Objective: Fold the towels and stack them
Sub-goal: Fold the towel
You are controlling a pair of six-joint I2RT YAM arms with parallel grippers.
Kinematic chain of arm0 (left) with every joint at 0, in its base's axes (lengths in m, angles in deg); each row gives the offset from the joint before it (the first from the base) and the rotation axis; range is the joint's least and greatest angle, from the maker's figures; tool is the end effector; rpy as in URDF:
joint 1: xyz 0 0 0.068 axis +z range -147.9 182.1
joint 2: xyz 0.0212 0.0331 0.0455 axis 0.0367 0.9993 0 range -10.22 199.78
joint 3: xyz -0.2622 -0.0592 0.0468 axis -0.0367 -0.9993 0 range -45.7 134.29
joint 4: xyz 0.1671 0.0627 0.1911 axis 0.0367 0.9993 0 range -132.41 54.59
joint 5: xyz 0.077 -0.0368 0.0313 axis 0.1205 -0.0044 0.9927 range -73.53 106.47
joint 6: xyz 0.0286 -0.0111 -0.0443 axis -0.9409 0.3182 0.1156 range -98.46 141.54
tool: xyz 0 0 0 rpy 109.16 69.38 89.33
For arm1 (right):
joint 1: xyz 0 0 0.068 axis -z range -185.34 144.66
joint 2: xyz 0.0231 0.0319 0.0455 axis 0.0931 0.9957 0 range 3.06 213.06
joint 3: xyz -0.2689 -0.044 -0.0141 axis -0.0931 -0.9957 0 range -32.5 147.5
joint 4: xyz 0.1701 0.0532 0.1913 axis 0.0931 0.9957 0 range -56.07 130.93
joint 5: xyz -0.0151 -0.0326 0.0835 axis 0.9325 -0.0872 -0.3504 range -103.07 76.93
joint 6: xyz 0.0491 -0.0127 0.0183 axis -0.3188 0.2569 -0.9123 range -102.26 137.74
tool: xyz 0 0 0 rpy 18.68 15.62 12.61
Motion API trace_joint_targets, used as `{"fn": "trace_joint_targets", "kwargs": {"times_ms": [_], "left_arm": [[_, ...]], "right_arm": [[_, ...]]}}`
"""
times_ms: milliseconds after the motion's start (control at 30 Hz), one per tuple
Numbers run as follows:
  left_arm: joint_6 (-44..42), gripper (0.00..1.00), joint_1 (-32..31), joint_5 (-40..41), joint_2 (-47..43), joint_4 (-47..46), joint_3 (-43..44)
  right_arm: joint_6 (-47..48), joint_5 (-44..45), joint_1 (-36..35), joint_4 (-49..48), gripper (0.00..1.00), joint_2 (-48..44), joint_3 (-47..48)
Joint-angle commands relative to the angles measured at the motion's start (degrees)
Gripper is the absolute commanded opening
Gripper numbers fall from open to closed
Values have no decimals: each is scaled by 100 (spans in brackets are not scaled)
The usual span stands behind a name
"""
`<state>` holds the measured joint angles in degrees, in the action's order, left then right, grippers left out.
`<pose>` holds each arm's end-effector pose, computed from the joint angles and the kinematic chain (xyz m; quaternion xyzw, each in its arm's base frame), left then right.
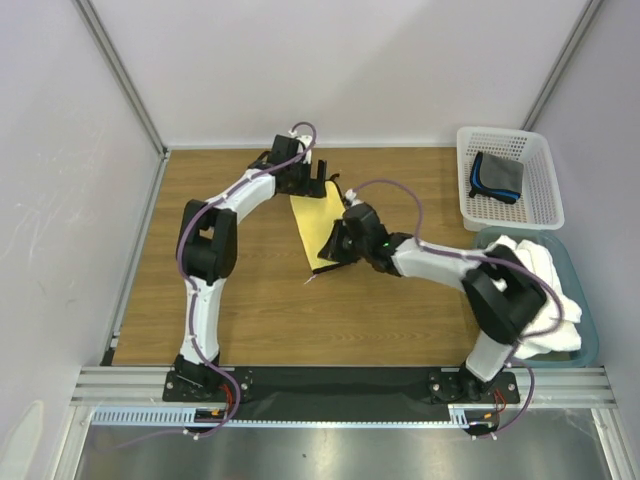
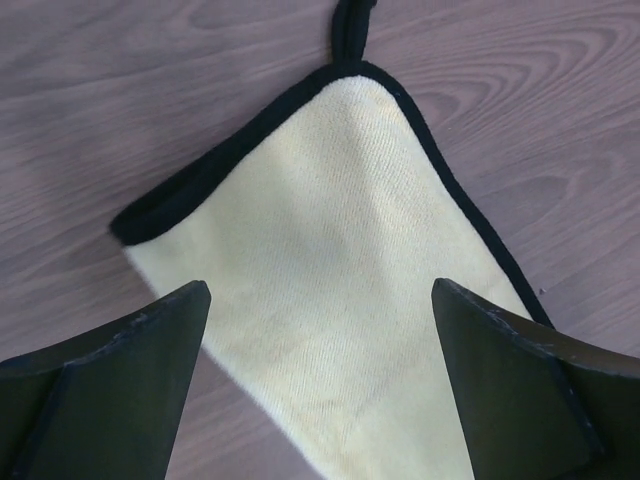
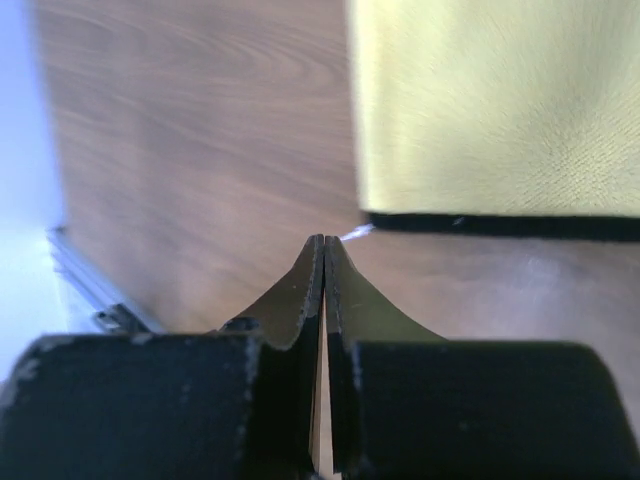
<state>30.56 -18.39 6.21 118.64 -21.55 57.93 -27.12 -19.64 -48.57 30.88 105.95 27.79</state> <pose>0.4740 -0.1840 0.1905 0.1256 0.9158 -0.1750 0.3390 0.2772 0.2661 0.1796 -0.0116 0.9034 0.3331 0.2697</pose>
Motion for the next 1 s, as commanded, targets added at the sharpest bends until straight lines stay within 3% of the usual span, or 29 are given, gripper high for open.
{"fn": "trace_joint_targets", "kwargs": {"times_ms": [0, 167, 533, 667, 967], "left_arm": [[-41, 100, -69, 392, -1106, 164, 298], [837, 100, -323, 621, -1565, 146, -105], [2532, 99, -1774, 1887, -1794, -495, -1652], [2956, 99, -1994, 2125, -1715, -776, -1978], [3106, 98, -2011, 1589, -1662, -1014, -2874]], "right_arm": [[328, 357, 129, 41, 0, -1252, 9], [268, 428, 770, 838, 0, -2403, -149], [505, 718, 2905, 1535, 0, -3802, -1282], [522, 438, 3223, 1544, 0, -4005, -1590], [514, 358, 3294, 1456, 0, -4005, -1916]]}}
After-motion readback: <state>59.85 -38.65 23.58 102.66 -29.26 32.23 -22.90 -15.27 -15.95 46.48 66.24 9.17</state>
